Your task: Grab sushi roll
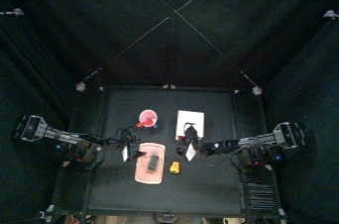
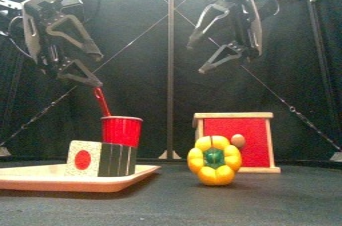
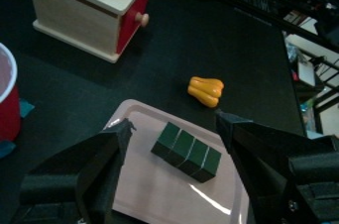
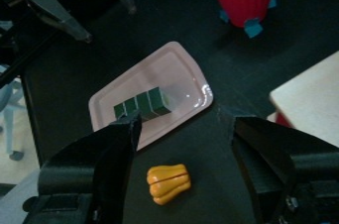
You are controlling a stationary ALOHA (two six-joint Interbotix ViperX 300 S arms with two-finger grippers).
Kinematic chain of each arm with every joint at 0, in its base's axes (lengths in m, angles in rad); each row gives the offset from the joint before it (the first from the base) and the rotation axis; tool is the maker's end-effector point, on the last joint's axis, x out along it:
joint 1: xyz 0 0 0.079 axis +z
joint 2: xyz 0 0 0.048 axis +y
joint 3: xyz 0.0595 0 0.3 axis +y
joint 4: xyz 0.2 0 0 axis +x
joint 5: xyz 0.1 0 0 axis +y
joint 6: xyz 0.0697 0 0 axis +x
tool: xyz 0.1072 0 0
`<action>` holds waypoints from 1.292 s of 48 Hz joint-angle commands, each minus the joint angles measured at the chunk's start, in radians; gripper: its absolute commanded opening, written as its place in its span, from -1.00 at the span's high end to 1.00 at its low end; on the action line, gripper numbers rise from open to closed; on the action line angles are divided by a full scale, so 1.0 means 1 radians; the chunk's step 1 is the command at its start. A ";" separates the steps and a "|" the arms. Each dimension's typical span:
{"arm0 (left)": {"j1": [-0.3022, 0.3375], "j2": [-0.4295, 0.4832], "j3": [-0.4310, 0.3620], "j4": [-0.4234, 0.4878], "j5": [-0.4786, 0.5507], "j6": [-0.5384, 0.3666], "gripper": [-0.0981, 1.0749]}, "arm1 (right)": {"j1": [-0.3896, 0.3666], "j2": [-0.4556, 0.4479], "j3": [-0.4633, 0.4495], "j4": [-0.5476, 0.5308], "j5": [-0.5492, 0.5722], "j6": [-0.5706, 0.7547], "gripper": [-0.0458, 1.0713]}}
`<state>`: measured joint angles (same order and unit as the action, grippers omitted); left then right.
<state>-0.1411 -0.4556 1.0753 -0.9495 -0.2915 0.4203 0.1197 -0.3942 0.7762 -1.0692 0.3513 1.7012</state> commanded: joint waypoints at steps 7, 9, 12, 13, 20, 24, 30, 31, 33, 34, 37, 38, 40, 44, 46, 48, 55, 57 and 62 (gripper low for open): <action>0.002 0.077 -0.164 0.040 0.083 0.072 -0.86 | 0.046 -0.138 0.084 0.023 0.032 0.002 -0.76; 0.006 0.081 -0.193 0.043 0.127 0.089 -0.86 | 0.052 -0.149 0.092 0.023 0.034 0.002 -0.76; 0.012 0.089 -0.236 0.051 0.202 0.112 -0.86 | 0.061 -0.158 0.104 0.023 0.034 0.002 -0.76; 0.015 0.092 -0.259 0.055 0.242 0.118 -0.86 | 0.063 -0.163 0.107 0.023 0.034 0.002 -0.77; 0.028 0.109 -0.350 0.118 0.446 0.126 -0.86 | 0.066 -0.181 0.120 0.023 0.035 0.002 -0.76; 0.040 0.109 -0.393 0.178 0.555 0.121 -0.86 | 0.071 -0.190 0.129 0.025 0.034 0.002 -0.76; 0.051 0.107 -0.456 0.222 0.663 0.103 -0.86 | 0.077 -0.199 0.138 0.028 0.035 0.002 -0.76; 0.052 0.109 -0.466 0.230 0.675 0.101 -0.86 | 0.077 -0.201 0.140 0.029 0.035 0.002 -0.77; 0.060 0.107 -0.486 0.259 0.713 0.095 -0.86 | 0.077 -0.202 0.143 0.029 0.035 0.002 -0.76; 0.061 0.107 -0.495 0.275 0.732 0.091 -0.86 | 0.077 -0.202 0.143 0.031 0.035 0.002 -0.77; 0.077 0.110 -0.523 0.305 0.788 0.069 -0.86 | 0.077 -0.202 0.146 0.032 0.035 0.002 -0.76; 0.086 0.112 -0.537 0.321 0.816 0.043 -0.86 | 0.077 -0.204 0.147 0.032 0.037 0.002 -0.76; 0.100 0.115 -0.551 0.341 0.851 0.002 -0.86 | 0.077 -0.204 0.147 0.032 0.035 0.002 -0.76; 0.123 0.126 -0.580 0.446 0.927 -0.126 -0.86 | 0.077 -0.204 0.147 0.032 0.037 0.002 -0.76; 0.124 0.133 -0.592 0.522 0.956 -0.193 -0.86 | 0.077 -0.204 0.147 0.032 0.037 0.002 -0.76; 0.123 0.144 -0.609 0.626 0.992 -0.285 -0.86 | 0.077 -0.204 0.147 0.032 0.037 0.002 -0.76; 0.101 0.169 -0.655 0.933 1.085 -0.604 -0.86 | 0.077 -0.204 0.149 0.032 0.037 0.002 -0.77; 0.086 0.175 -0.660 1.017 1.086 -0.718 -0.86 | 0.077 -0.204 0.150 0.032 0.037 0.002 -0.76; 0.021 0.193 -0.652 1.166 1.092 -0.960 -0.86 | 0.077 -0.204 0.153 0.034 0.037 0.002 -0.76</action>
<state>-0.0721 -0.2730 0.4464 0.0920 0.7961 -0.3789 0.1948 -0.5860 0.9373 -1.0339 0.3896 1.7012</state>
